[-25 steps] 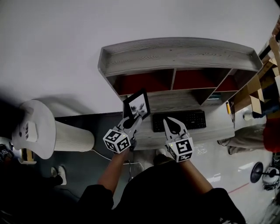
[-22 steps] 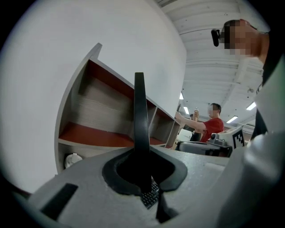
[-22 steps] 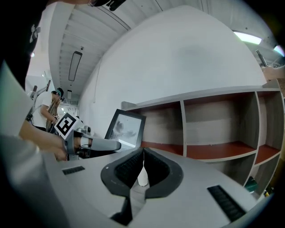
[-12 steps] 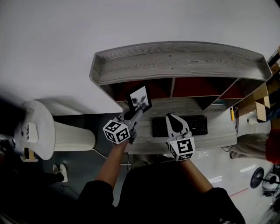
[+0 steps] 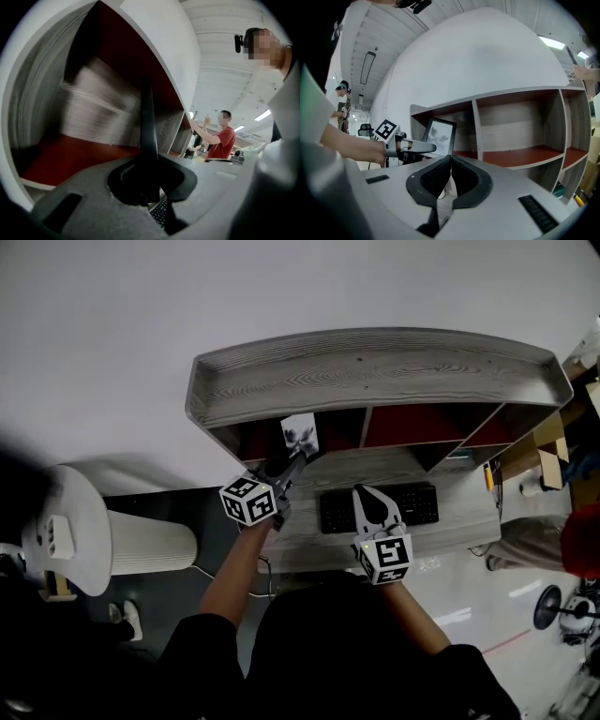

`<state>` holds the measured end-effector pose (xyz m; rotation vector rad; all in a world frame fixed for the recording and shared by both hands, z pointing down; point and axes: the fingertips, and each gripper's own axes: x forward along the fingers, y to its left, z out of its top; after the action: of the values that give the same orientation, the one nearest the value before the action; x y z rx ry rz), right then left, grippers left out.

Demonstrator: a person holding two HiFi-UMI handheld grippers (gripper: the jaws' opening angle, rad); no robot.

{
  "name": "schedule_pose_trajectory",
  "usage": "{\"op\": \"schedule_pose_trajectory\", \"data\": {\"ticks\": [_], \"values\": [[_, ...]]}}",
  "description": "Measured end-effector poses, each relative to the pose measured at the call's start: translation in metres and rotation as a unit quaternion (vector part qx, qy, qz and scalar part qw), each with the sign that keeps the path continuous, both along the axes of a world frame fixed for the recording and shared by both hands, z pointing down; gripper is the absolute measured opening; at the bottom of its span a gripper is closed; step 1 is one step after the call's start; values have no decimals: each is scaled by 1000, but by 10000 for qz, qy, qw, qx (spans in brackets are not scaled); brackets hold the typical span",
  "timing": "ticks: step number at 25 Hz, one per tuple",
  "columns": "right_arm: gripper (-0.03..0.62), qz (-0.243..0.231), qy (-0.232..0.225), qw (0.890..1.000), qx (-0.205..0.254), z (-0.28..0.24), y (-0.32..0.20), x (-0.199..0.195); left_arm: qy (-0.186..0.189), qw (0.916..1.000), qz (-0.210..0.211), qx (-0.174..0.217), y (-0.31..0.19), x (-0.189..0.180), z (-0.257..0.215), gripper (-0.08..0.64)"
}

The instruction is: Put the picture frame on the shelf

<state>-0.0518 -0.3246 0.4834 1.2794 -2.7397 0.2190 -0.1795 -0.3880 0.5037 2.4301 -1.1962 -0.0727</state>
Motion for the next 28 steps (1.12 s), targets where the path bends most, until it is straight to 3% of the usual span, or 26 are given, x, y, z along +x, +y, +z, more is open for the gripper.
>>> {"op": "schedule_pose_trajectory", "data": {"ticks": [2, 6, 12, 18, 24, 28], "values": [[14, 54, 37, 10000, -2, 0, -1, -1, -50, 9999, 86, -52, -9, -1, 1, 40], [14, 224, 45, 9997, 7, -2, -8, -2, -519, 9982, 304, -58, -25, 0, 5, 41], [14, 306, 133, 9994, 0, 3, -8, -5, -461, 9974, 138, -527, -47, -11, 12, 47], [14, 478, 120, 9988, 26, 0, -11, -1, -566, 9963, 206, -606, -55, -6, 7, 48], [14, 562, 91, 9984, 51, -2, -12, 0, -1096, 9896, -138, -919, -69, -16, 13, 69], [14, 565, 93, 9983, 55, -1, -10, -2, -1311, 9867, -303, -910, -75, -17, 13, 99]]}}
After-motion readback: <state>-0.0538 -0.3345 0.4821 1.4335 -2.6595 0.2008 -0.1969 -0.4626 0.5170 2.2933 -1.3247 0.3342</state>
